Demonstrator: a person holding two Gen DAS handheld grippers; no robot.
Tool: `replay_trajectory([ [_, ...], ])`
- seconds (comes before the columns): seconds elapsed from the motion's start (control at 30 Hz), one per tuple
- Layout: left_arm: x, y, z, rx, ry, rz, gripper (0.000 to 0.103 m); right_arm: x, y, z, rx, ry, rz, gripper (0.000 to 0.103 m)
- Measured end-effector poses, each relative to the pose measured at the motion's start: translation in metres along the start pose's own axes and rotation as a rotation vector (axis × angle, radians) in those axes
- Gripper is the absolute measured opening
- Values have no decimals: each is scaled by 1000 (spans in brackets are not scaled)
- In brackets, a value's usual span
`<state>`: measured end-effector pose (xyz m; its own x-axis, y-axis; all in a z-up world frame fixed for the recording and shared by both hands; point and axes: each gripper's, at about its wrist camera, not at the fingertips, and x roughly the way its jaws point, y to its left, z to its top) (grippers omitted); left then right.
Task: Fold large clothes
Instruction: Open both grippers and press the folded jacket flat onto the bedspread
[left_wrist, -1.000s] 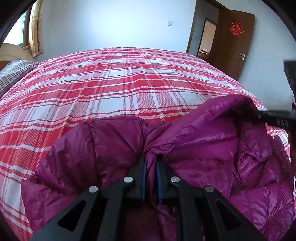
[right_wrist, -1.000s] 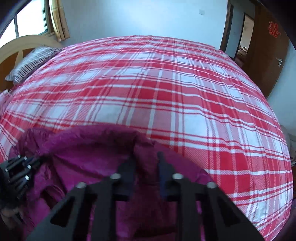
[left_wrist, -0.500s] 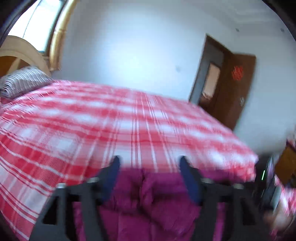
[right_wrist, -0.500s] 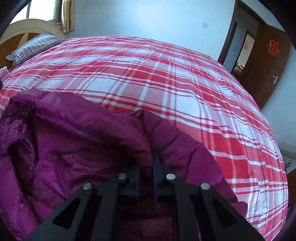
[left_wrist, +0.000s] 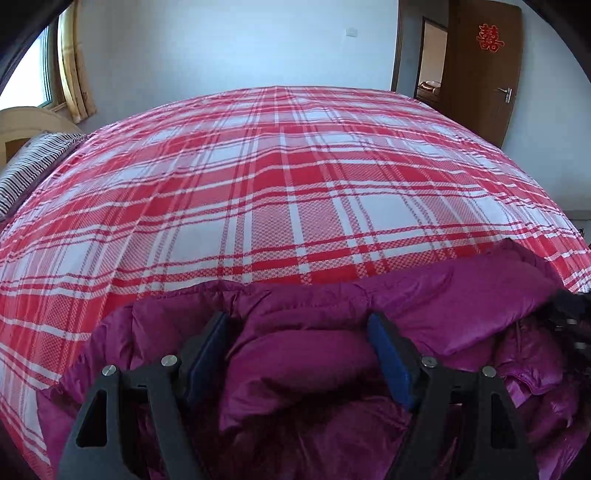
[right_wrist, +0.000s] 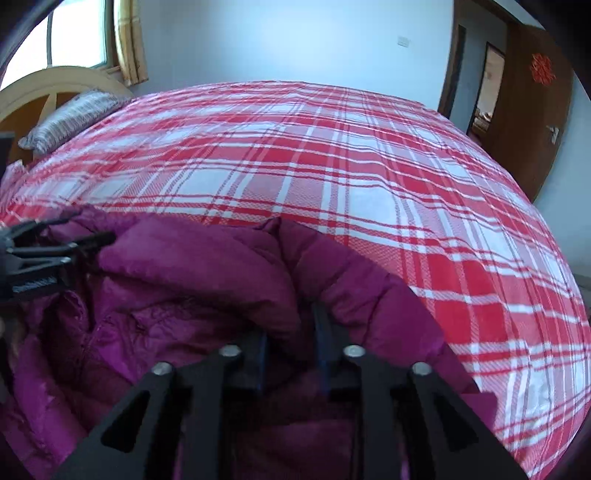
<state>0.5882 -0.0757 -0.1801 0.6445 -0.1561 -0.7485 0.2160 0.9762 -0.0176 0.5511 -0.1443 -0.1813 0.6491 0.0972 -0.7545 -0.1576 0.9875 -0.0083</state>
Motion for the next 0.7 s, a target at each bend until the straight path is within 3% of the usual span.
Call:
replay_trajectory([
  [0.03, 1, -2, -1, 5, -2, 7, 77, -11, -5, -1, 41, -14, 16, 45],
  [0.13, 2, -6, -3, 22, -13, 31, 77, -51, -16, 1, 158, -119, 46, 46],
  [0.27, 1, -6, -3, 19, -28, 35, 77, -80, -8, 29, 245, -215, 84, 49],
  [0.43, 3, 2, -2, -18, -23, 3, 78, -30, 38, 58, 137, -100, 32, 48],
  [0.57, 6, 2, -2, -18, -11, 6, 80, 9, 39, 36, 149, 22, -9, 47],
  [0.7, 7, 2, -3, -19, -4, 4, 82, 19, 36, 14, 125, 11, -9, 45],
])
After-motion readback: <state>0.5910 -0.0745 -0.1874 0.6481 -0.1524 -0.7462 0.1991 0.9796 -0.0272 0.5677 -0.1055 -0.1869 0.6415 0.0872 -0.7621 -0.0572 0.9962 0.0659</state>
